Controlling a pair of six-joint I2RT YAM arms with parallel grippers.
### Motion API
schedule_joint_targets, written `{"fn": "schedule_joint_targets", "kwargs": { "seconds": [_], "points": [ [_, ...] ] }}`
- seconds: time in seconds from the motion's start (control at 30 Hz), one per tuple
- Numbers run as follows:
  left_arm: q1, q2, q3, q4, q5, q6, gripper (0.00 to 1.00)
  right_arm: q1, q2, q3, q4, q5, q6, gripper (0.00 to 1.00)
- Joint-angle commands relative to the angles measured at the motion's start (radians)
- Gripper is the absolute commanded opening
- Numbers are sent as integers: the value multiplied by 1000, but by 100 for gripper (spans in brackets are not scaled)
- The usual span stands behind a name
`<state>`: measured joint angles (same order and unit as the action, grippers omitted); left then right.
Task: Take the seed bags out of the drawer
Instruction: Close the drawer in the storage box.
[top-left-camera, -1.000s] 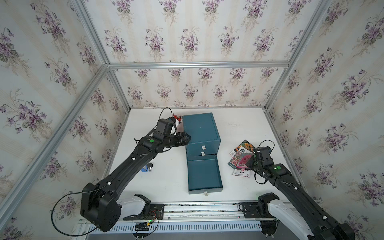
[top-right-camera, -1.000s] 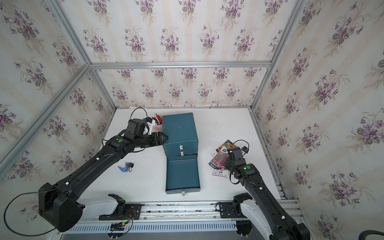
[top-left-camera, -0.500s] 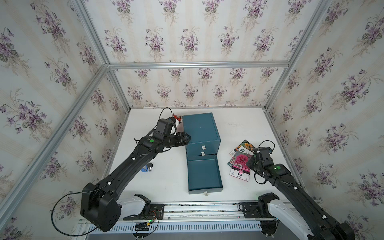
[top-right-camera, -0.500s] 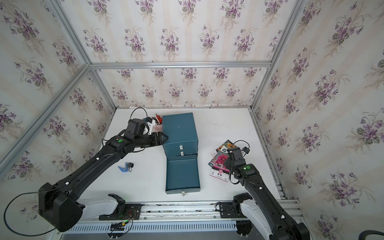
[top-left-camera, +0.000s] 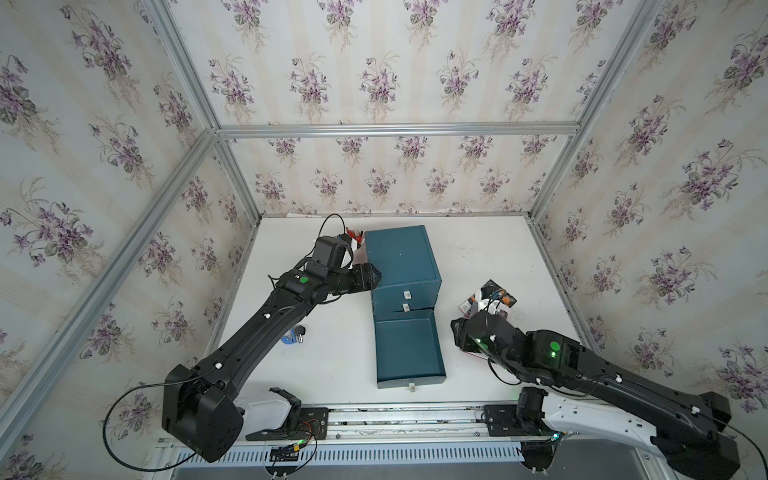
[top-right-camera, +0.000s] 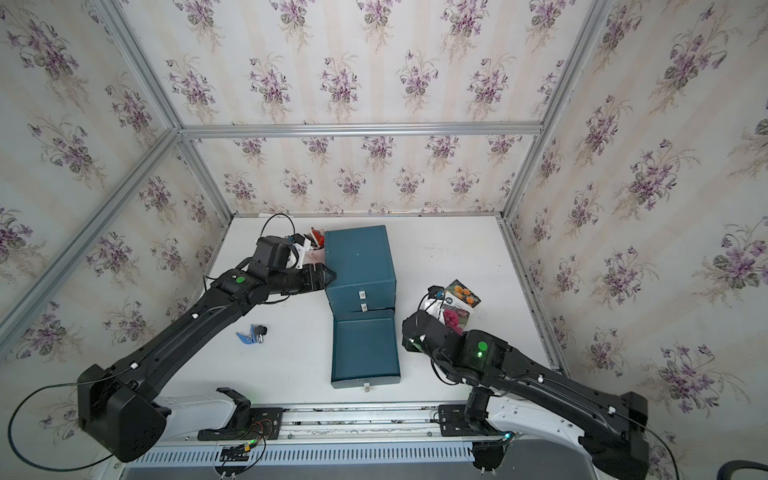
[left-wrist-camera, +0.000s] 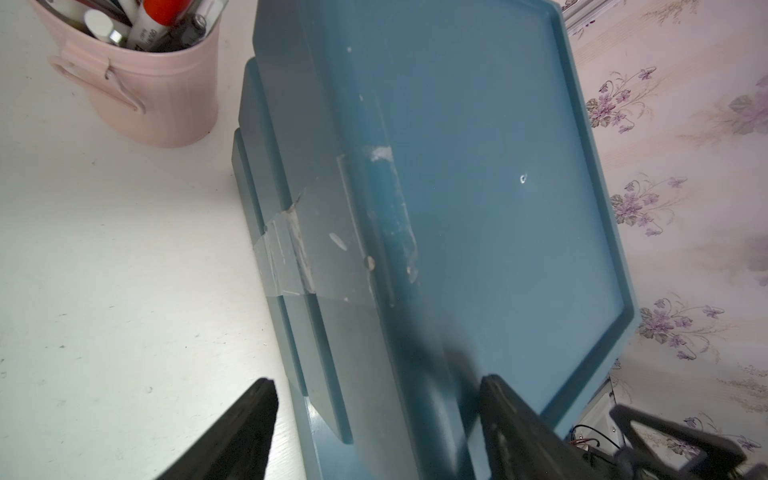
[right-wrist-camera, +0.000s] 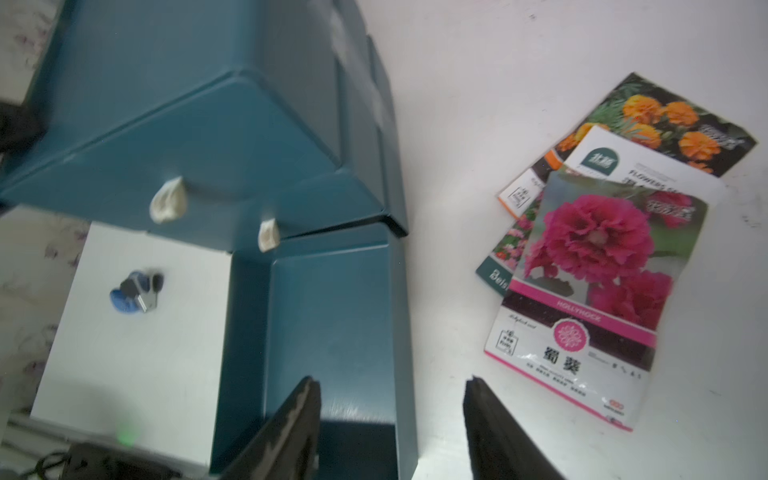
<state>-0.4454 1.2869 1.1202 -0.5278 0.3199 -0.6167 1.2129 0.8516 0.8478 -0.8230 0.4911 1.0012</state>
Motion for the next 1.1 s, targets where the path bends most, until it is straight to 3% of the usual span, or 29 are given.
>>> {"fn": "schedule_joint_targets", "kwargs": {
  "seconds": [0.0,0.27,0.43,0.53,0.7,1.07],
  "points": [
    [1,6,24,-105,-28,19,80,160,-4,4,-45,76,116,60],
    [1,27,73,-139,-33,37,81,557,36,-88,154,40,137,62],
    [0,31,73,-142,-29,43,82,658,72,-181,266,-51,166,63],
    [1,34,71,-136,-25,43,82,659,108,-234,329,-87,188,63],
    [0,35,63,-129,-26,43,82,652,179,-272,414,-20,193,69],
    [1,39,51,-126,-29,50,81,483,262,-380,679,-70,108,68]
  ]
}}
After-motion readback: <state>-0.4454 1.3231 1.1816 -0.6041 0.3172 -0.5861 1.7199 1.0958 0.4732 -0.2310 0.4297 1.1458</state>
